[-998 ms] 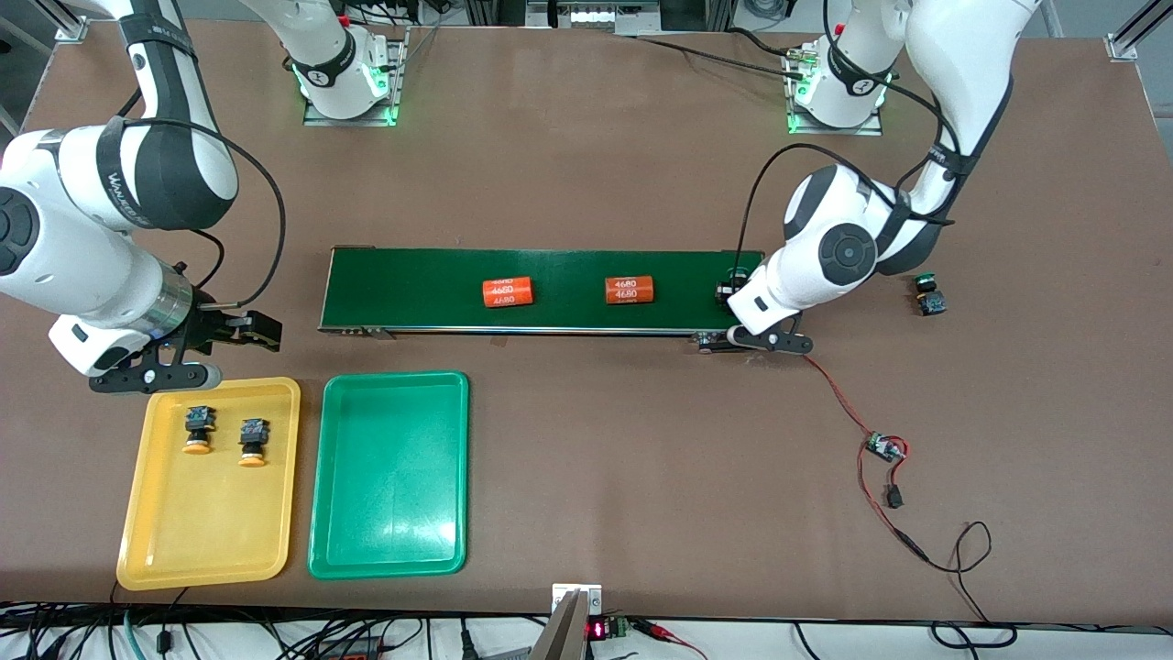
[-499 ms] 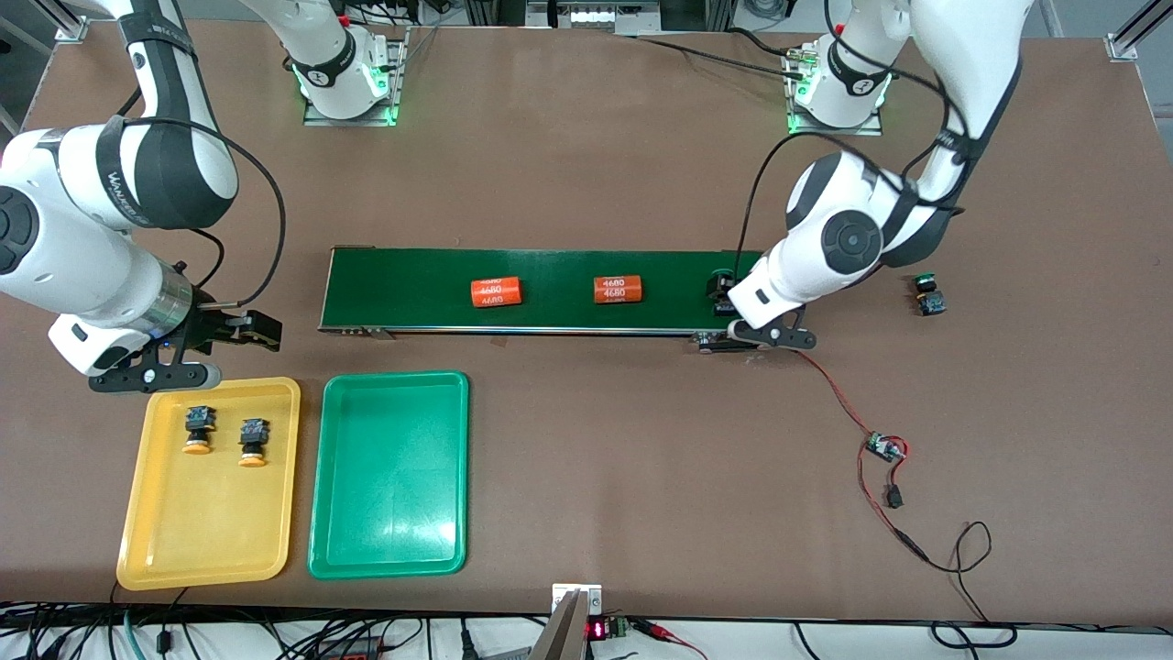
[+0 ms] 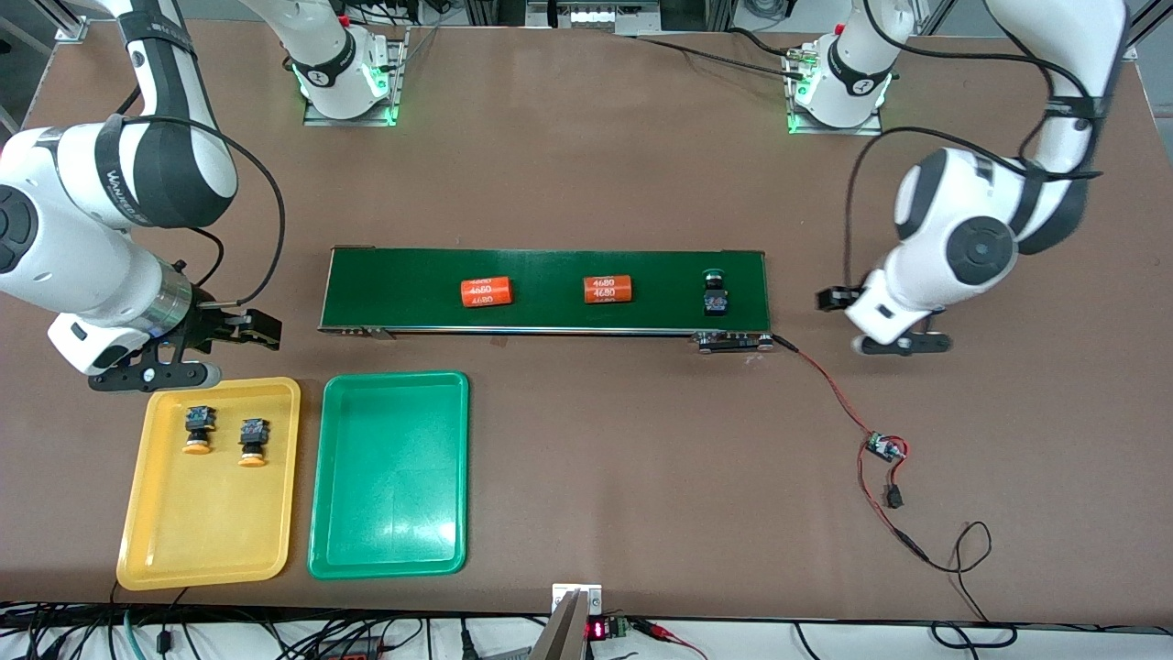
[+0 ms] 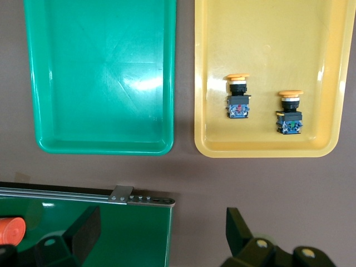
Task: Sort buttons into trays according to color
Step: 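Move the left gripper back and grasp the last green-ringed button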
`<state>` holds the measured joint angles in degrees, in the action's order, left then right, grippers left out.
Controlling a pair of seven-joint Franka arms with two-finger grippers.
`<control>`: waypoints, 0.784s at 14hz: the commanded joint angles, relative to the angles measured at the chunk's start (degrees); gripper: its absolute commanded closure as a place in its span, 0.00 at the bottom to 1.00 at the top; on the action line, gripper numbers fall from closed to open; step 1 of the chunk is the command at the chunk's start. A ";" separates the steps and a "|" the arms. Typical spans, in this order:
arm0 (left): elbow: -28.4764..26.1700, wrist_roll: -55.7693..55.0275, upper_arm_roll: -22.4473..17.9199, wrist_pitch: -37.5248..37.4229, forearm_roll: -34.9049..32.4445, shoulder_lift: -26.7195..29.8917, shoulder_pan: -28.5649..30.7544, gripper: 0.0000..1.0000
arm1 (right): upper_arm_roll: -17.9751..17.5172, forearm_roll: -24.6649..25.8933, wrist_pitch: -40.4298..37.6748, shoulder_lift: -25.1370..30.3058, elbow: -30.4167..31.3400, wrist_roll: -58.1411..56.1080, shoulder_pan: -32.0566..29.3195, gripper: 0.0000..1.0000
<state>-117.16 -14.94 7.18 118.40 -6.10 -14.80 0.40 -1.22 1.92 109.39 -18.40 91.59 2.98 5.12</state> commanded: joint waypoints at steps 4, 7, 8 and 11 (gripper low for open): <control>-1.31 5.76 -10.16 2.44 -4.27 -4.27 1.70 0.00 | -0.10 -0.08 -1.10 1.43 0.96 0.98 -0.02 0.00; -2.88 10.45 -14.21 6.65 -3.92 -5.68 2.93 0.00 | -0.10 -0.25 -1.54 1.43 0.87 1.07 0.16 0.00; -4.55 10.63 -14.30 10.41 -3.74 -5.68 3.72 0.00 | -0.10 -0.25 -1.46 1.43 0.87 1.07 0.07 0.00; -9.13 11.34 -14.30 19.67 -3.48 -5.50 4.70 0.02 | -0.10 -0.25 -1.63 1.43 0.96 0.89 -0.20 0.00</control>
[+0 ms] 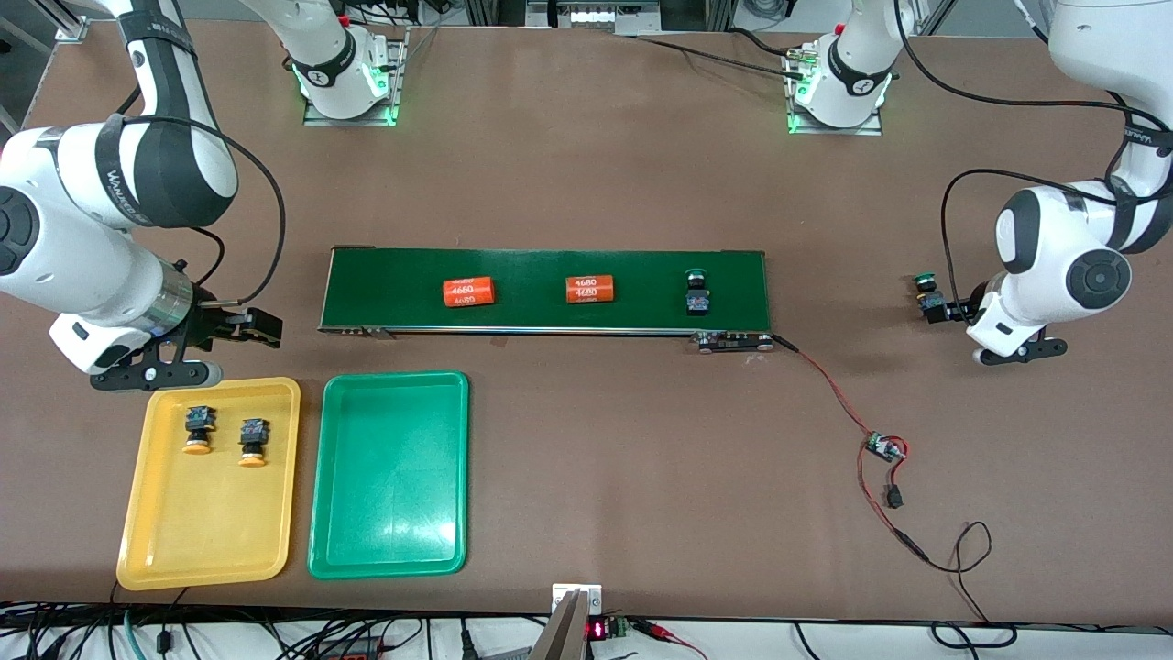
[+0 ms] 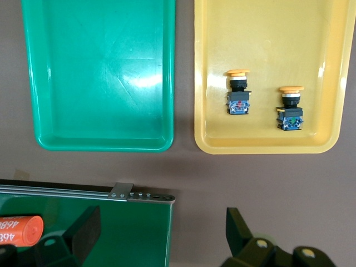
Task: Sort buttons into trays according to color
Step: 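Move the left gripper back and grasp the last green-ringed button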
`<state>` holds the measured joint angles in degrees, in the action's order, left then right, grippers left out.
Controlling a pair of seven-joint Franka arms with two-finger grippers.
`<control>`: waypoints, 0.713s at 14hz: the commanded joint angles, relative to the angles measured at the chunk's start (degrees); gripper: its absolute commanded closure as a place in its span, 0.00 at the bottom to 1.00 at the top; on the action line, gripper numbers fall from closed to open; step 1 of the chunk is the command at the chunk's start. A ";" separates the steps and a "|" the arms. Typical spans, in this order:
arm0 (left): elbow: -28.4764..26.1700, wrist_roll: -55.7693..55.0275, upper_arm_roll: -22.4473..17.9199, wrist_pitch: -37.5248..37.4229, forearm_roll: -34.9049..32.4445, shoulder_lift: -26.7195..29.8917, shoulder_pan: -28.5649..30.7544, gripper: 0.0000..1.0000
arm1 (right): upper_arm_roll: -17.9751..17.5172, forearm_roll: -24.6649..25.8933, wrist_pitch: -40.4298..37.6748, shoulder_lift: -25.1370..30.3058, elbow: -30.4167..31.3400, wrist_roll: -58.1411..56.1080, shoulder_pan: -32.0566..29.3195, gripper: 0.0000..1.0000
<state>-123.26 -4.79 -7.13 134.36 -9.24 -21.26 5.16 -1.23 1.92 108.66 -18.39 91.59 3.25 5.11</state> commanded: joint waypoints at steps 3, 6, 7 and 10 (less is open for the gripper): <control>-4.79 1.28 0.02 5.29 -0.08 1.14 0.29 0.07 | -0.09 -0.25 -1.52 1.87 0.87 0.71 -0.19 0.00; -7.07 2.33 0.02 8.10 -0.08 1.05 0.64 0.16 | -0.09 -0.52 -1.61 1.87 0.96 0.80 -0.19 0.00; -7.08 2.42 0.10 8.20 -0.08 0.87 0.64 0.19 | -0.09 -0.52 -1.87 1.87 0.87 0.80 -0.19 0.00; -7.34 2.51 0.10 8.29 1.59 0.00 0.64 0.26 | -0.09 -0.52 -1.70 1.69 0.96 0.80 -0.19 0.00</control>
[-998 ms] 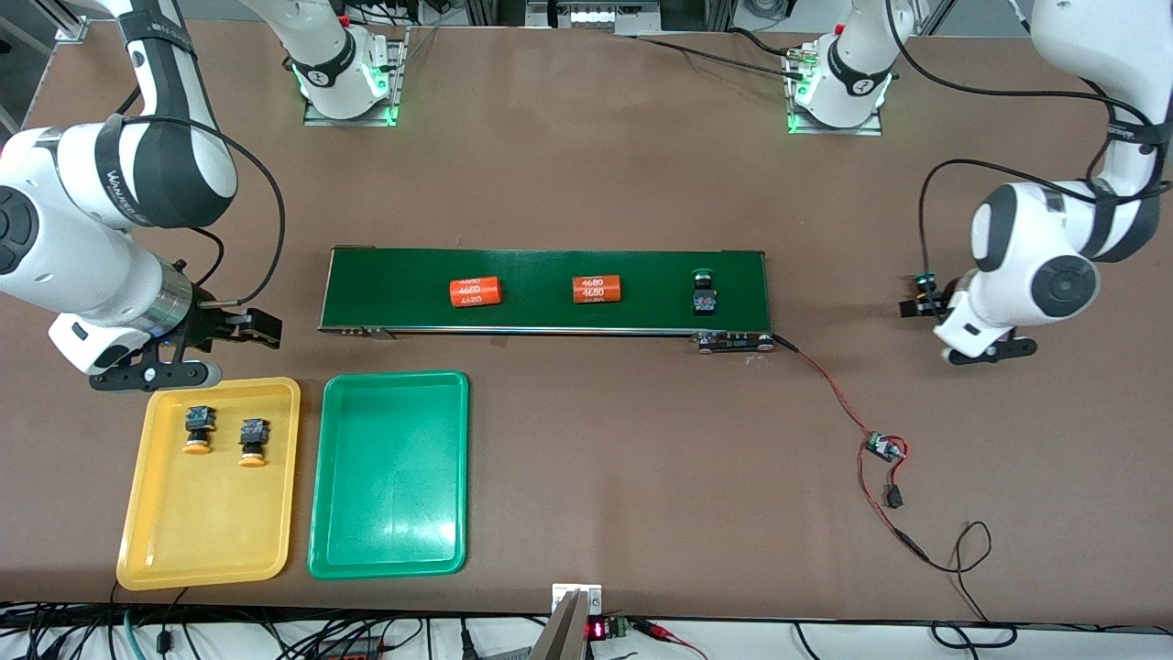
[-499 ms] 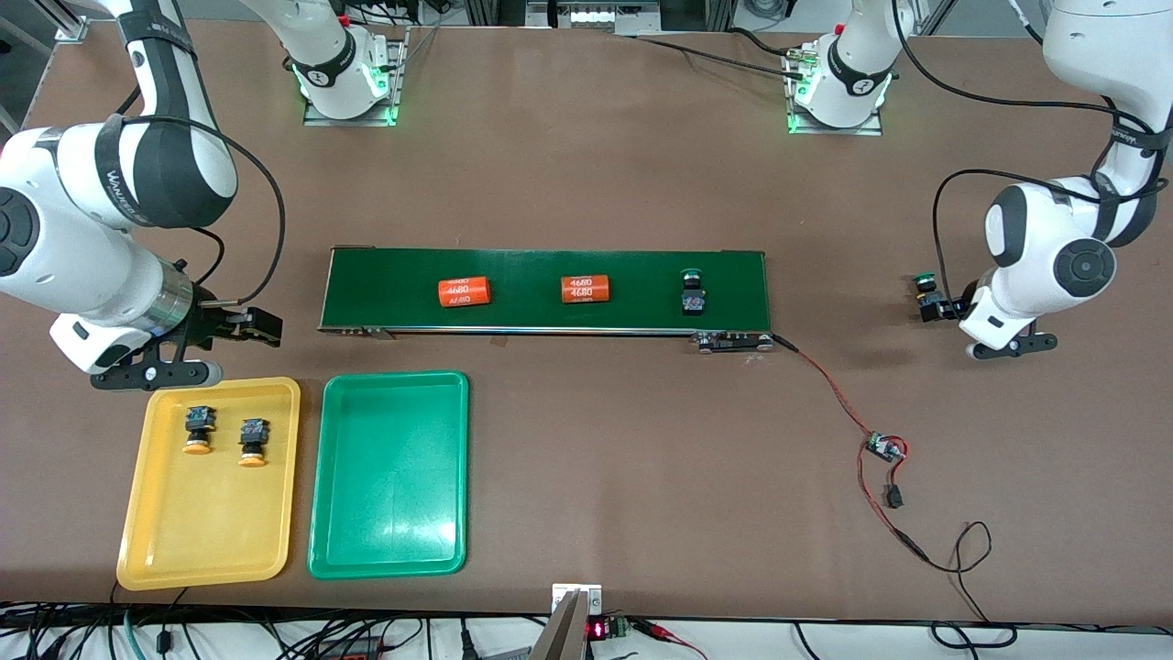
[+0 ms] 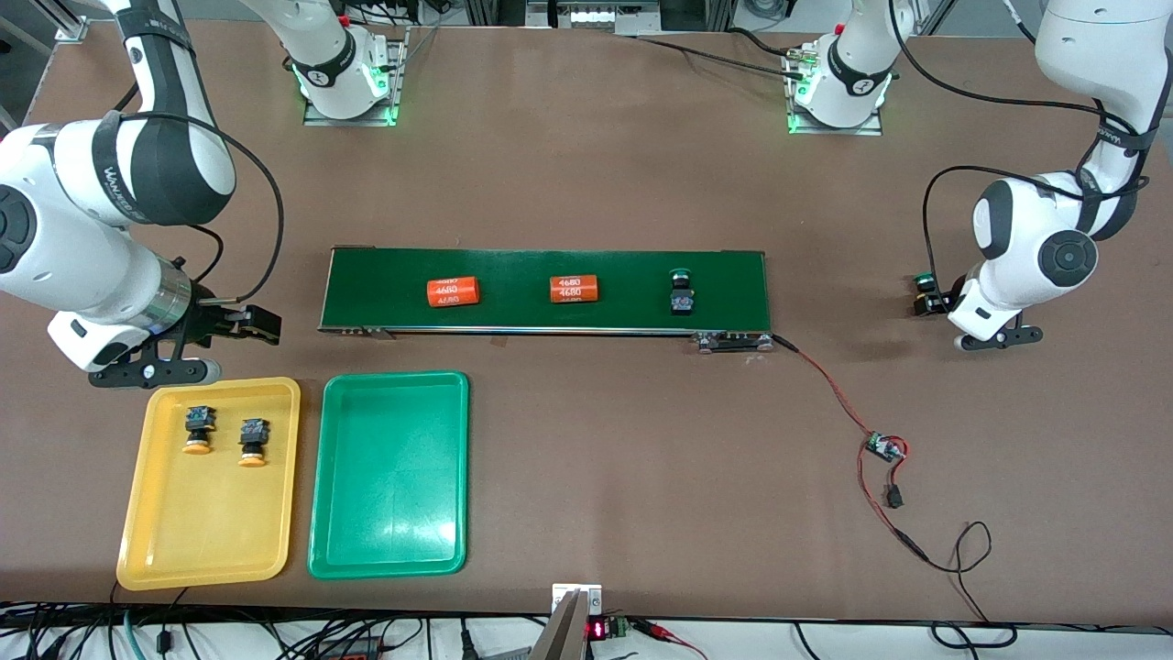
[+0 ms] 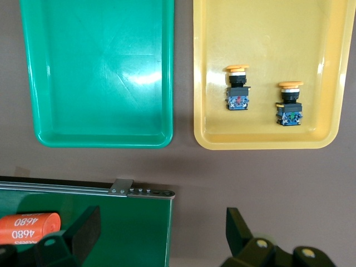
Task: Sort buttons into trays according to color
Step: 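Carry the button to the belt and open the left gripper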
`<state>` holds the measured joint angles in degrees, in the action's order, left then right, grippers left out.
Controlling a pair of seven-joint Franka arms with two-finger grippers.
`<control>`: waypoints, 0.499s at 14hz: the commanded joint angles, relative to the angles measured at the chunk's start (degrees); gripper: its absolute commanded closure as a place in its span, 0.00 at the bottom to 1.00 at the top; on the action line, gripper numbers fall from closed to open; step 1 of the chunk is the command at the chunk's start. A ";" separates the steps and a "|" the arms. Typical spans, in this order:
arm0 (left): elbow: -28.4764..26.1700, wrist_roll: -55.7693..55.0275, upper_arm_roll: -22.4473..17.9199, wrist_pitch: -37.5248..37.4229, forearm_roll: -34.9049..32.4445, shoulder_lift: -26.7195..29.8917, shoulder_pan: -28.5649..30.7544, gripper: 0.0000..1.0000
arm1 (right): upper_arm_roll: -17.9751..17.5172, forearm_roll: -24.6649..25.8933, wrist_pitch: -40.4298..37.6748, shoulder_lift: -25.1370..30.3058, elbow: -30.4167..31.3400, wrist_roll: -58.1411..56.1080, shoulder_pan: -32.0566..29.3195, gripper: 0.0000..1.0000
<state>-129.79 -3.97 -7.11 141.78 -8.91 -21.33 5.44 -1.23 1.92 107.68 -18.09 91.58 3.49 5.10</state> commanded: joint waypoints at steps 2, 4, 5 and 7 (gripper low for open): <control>-0.82 1.68 0.17 0.87 1.26 -0.37 0.36 0.44 | -0.09 -0.52 -0.81 1.48 0.88 0.56 -0.09 0.00; -0.82 1.60 0.52 0.78 3.70 -0.55 0.27 0.58 | -0.09 -0.52 -0.81 1.48 0.88 0.56 0.00 0.00; -0.82 1.51 0.78 0.69 5.38 -0.72 0.27 0.63 | -0.18 -0.69 -0.81 1.40 0.88 0.56 0.08 0.00; -0.21 1.42 2.62 0.34 5.74 -0.46 0.27 0.74 | -0.36 -0.60 -0.46 1.39 0.71 0.29 0.08 0.00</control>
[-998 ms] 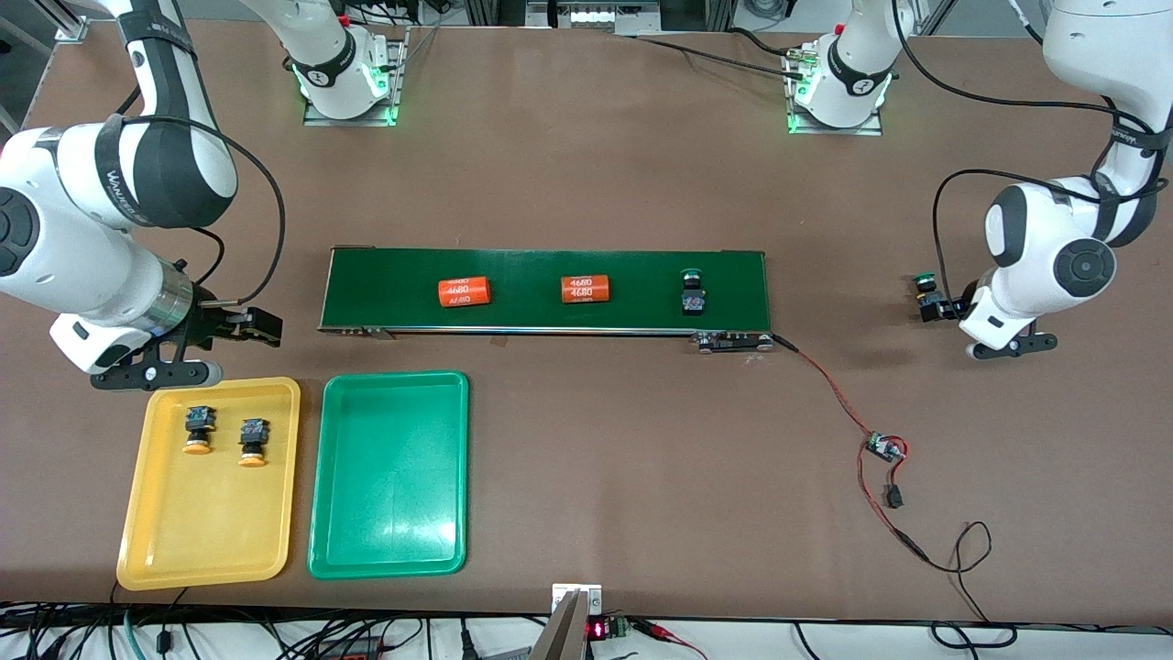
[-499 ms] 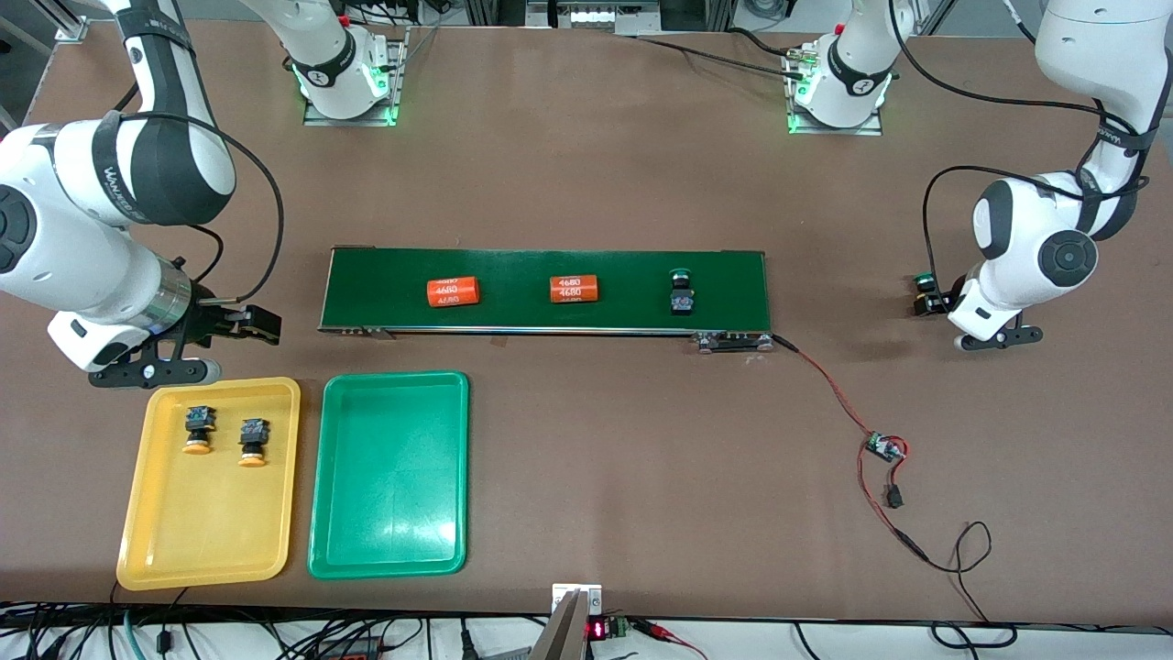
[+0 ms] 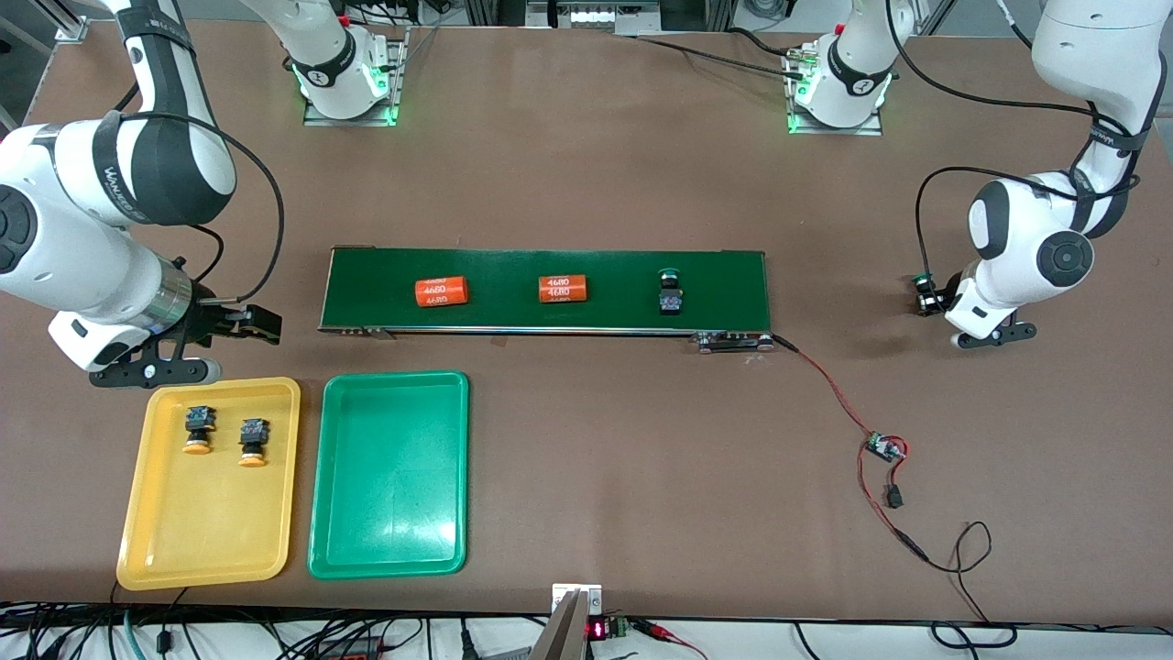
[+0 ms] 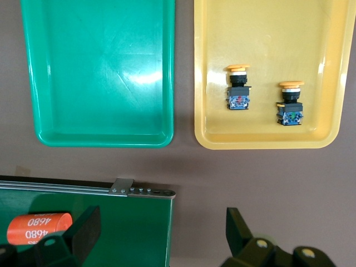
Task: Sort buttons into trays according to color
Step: 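Carry the button to the belt and open the left gripper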
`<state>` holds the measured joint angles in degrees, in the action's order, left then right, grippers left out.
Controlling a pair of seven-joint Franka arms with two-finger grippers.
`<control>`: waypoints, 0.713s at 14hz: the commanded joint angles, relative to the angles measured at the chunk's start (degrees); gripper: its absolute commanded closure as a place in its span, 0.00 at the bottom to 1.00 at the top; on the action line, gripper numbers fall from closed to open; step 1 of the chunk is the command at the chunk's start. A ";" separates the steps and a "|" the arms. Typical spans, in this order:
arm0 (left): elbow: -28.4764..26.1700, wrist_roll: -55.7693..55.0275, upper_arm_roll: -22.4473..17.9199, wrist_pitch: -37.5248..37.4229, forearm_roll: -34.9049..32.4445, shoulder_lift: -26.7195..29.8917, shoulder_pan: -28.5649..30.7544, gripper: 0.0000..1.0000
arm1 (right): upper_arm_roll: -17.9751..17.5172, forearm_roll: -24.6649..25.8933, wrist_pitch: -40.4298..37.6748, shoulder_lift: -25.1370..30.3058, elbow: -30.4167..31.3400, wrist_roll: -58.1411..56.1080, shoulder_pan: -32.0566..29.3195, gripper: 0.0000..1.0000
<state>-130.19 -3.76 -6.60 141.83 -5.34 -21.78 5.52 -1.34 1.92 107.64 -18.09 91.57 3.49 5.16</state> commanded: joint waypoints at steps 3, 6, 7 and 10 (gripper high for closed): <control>2.82 1.04 5.88 -4.60 2.26 3.49 0.10 0.76 | -0.33 -0.51 -0.15 1.39 0.62 -0.67 0.03 0.00; 10.19 0.77 12.12 -17.17 4.00 4.64 0.10 0.76 | -0.42 -0.77 -0.59 1.39 -0.34 0.11 0.03 0.00; 11.87 0.69 14.66 -19.90 6.63 4.99 0.01 0.76 | -0.42 -0.95 -0.76 1.48 -0.34 0.55 0.12 0.00; 13.91 0.42 20.91 -20.90 11.48 4.65 -0.69 0.73 | -0.42 -0.95 -1.20 1.66 -0.26 0.55 0.03 0.00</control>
<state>-117.28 -3.90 11.56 122.06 3.59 -16.72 4.92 -1.49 1.84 107.59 -17.90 90.66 3.49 5.33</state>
